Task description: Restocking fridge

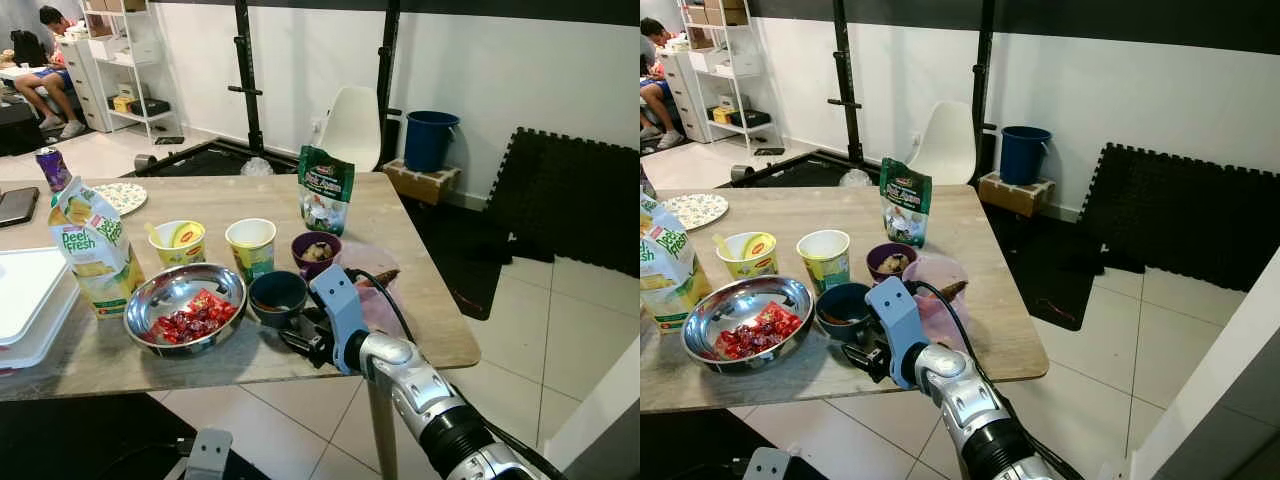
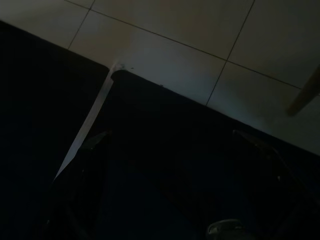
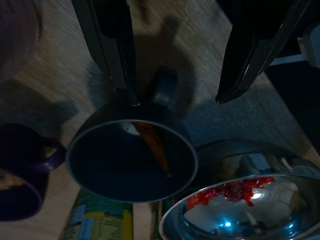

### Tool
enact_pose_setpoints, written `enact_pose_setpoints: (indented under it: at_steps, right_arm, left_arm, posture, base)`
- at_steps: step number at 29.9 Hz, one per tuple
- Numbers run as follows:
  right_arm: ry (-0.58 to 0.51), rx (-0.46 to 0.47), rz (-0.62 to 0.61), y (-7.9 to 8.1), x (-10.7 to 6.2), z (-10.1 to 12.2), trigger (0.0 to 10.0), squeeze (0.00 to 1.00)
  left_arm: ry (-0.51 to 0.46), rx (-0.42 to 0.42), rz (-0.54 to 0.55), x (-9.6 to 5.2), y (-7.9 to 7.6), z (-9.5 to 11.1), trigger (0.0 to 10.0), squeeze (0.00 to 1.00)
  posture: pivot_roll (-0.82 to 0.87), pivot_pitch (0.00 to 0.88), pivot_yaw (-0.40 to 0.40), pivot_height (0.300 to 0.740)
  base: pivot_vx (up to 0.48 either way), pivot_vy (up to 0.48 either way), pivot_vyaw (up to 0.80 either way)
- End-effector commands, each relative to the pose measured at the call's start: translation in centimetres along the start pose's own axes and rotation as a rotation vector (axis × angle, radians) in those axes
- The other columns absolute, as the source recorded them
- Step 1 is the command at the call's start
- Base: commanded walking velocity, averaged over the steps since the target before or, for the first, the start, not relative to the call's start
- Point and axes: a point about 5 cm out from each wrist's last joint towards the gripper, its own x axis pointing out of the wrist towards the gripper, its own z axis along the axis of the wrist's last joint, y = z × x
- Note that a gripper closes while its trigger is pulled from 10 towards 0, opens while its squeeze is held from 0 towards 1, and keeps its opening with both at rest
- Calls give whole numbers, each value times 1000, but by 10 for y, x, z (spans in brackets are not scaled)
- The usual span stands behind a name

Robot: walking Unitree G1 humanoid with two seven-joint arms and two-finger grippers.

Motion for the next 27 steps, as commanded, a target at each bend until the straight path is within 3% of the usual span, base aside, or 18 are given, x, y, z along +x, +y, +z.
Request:
enact_pose_setpoints:
  at_steps: [1,8,15,27]
  right_arm:
    - [-16,32,17,18,10,1,10000,0]
    - [-3,50,-87,15,19,2,10000,0]
    - [10,53,-99,18,22,1,10000,0]
    - [-28,136,-93,24,29,6,10000,0]
  left_arm:
    - [22,14,-8,-1,0,-6,10000,0]
    - [17,20,-4,0,2,-3,10000,0]
    - [18,21,-3,0,3,-3,10000,0]
    - [17,19,-2,0,4,-2,10000,0]
  posture:
    - [-30,94,-16,740]
    - [-23,117,-14,740]
    - [-20,126,-13,740]
    - [-21,128,-11,740]
  base:
    - [0,0,0]
    - [0,0,0]
    - [0,0,0]
    - [0,0,0]
